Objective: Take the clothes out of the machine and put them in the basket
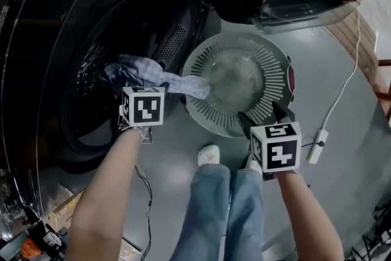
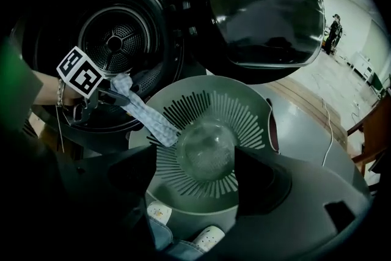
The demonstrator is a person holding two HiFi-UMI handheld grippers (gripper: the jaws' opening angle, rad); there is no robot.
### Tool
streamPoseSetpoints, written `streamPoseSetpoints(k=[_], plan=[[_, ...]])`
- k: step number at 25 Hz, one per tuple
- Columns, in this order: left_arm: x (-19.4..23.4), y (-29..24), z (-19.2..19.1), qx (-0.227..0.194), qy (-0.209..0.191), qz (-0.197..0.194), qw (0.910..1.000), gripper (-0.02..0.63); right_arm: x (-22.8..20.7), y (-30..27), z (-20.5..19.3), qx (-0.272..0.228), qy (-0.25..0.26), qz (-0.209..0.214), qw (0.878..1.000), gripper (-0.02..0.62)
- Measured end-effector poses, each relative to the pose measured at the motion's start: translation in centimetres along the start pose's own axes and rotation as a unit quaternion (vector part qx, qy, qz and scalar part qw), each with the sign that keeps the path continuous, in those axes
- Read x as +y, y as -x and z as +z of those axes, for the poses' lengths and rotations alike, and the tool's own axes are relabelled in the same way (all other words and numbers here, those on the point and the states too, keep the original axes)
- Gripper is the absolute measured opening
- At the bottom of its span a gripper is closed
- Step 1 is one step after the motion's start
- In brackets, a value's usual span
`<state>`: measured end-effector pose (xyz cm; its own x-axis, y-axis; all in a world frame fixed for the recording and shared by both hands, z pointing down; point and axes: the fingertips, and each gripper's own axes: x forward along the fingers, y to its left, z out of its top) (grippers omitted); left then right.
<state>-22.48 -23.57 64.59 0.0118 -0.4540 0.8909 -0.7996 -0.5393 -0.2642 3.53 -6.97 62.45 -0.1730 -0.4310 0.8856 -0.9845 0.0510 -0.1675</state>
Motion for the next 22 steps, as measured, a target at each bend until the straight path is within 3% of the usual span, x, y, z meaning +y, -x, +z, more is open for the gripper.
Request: streamPoseSetpoints(k=[3,8,11,16,22], plan=[[-0.9,-1.3,0.2,0.005,-0.013,-0.027,0.9995,0.514,0.4,-0.5,-0.1,0.001,-0.004,-0.001,1.000,0.397],[-0.8,-1.6,0.0,0.016,-0.018,-0.025,0.9994,0.500,0.9,-1.0,-0.1,0.001,-0.010,0.000,1.000,0.396],[-0.3,-1.0,0.3,0.010,-0.037,-0.013,0.9992,0.409,1.1,-1.1,-0.1,0.004,-0.008,0.000,1.000,0.396],[0.1,0.6,0.0,-0.007,-0.028,-0.005,0.9996,0.136,1.1,-0.2,0.1,0.001,-0.004,0.000,1.000,0.394],[0.4,2.7,-0.6,-0.003,0.001,-0.009,0.9999,0.110,0.8,1.5,0.4,-0.008,0.006,-0.003,1.000,0.388]])
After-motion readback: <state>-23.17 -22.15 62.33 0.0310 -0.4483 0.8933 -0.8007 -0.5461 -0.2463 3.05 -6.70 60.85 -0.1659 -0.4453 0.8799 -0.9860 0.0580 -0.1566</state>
